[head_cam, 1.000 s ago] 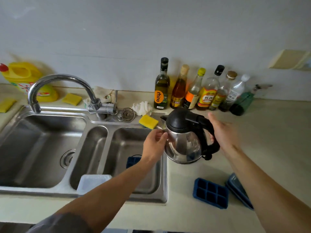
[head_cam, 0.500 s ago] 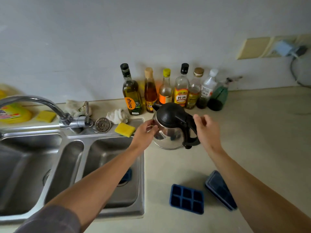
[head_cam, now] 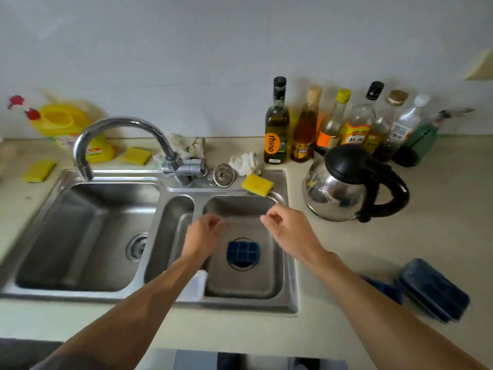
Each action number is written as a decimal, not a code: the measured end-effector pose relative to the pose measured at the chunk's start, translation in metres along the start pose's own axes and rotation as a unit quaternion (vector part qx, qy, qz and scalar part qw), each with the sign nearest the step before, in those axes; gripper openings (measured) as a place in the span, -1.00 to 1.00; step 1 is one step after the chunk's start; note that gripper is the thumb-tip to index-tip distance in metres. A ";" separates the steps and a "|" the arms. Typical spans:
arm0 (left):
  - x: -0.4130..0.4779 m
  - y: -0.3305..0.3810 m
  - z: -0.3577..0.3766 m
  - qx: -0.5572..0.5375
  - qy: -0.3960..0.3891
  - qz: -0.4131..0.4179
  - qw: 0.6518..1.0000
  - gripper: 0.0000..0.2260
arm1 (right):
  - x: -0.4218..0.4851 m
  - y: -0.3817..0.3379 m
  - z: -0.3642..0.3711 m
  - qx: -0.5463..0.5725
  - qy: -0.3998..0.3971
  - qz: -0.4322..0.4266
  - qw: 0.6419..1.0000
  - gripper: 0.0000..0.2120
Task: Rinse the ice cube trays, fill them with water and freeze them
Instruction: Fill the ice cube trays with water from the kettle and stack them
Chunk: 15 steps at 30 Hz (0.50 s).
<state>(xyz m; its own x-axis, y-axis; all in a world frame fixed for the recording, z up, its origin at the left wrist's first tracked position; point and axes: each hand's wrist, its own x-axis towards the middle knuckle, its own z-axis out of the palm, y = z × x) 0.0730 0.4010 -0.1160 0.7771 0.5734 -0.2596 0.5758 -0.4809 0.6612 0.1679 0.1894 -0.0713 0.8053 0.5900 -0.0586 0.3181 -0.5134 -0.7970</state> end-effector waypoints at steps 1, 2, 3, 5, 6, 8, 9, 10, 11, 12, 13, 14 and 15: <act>-0.005 -0.018 -0.013 0.016 0.013 -0.006 1.000 -0.94 | -0.001 -0.003 0.022 0.003 -0.036 0.037 0.999 -0.81; -0.010 -0.036 -0.024 0.034 0.026 -0.013 0.999 -0.90 | -0.003 -0.005 0.045 -0.002 -0.071 0.072 0.995 -0.81; -0.015 -0.056 -0.036 0.047 0.032 -0.022 0.998 -0.88 | -0.004 -0.006 0.070 -0.014 -0.102 0.103 0.989 -0.81; -0.023 -0.090 -0.052 0.055 0.018 -0.047 0.997 -0.90 | -0.009 -0.006 0.112 -0.030 -0.148 0.151 0.977 -0.76; -0.028 -0.105 -0.057 0.060 0.006 -0.059 0.996 -0.92 | -0.012 -0.006 0.130 -0.026 -0.165 0.169 0.971 -0.74; -0.036 -0.129 -0.063 0.073 -0.016 -0.075 0.994 -0.93 | -0.020 -0.005 0.160 -0.013 -0.197 0.199 0.960 -0.70; -0.040 -0.138 -0.063 0.078 -0.026 -0.079 0.993 -0.93 | -0.024 -0.005 0.172 -0.011 -0.209 0.211 0.955 -0.70; -0.044 -0.145 -0.063 0.084 -0.034 -0.080 0.993 -0.92 | -0.028 -0.004 0.183 -0.014 -0.217 0.220 0.951 -0.71; -0.047 -0.152 -0.063 0.087 -0.040 -0.079 0.992 -0.90 | -0.031 -0.005 0.192 -0.016 -0.221 0.228 0.948 -0.75; -0.050 -0.157 -0.062 0.087 -0.046 -0.078 0.992 -0.88 | -0.033 -0.005 0.199 -0.014 -0.224 0.235 0.946 -0.78; -0.053 -0.160 -0.061 0.084 -0.051 -0.076 0.992 -0.86 | -0.035 -0.006 0.205 -0.009 -0.227 0.239 0.944 -0.80; -0.055 -0.163 -0.061 0.082 -0.058 -0.074 0.992 -0.84 | -0.037 -0.007 0.210 -0.006 -0.230 0.241 0.943 -0.81; -0.056 -0.164 -0.060 0.080 -0.064 -0.072 0.992 -0.83 | -0.038 -0.009 0.214 -0.008 -0.231 0.241 0.943 -0.82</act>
<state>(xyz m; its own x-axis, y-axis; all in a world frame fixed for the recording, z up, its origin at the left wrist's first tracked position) -0.0806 0.4874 -0.1678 0.7032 0.5597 -0.4384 0.7089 -0.5049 0.4925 0.0279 0.3048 -0.1903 0.5560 0.4926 -0.6695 -0.0183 -0.7980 -0.6024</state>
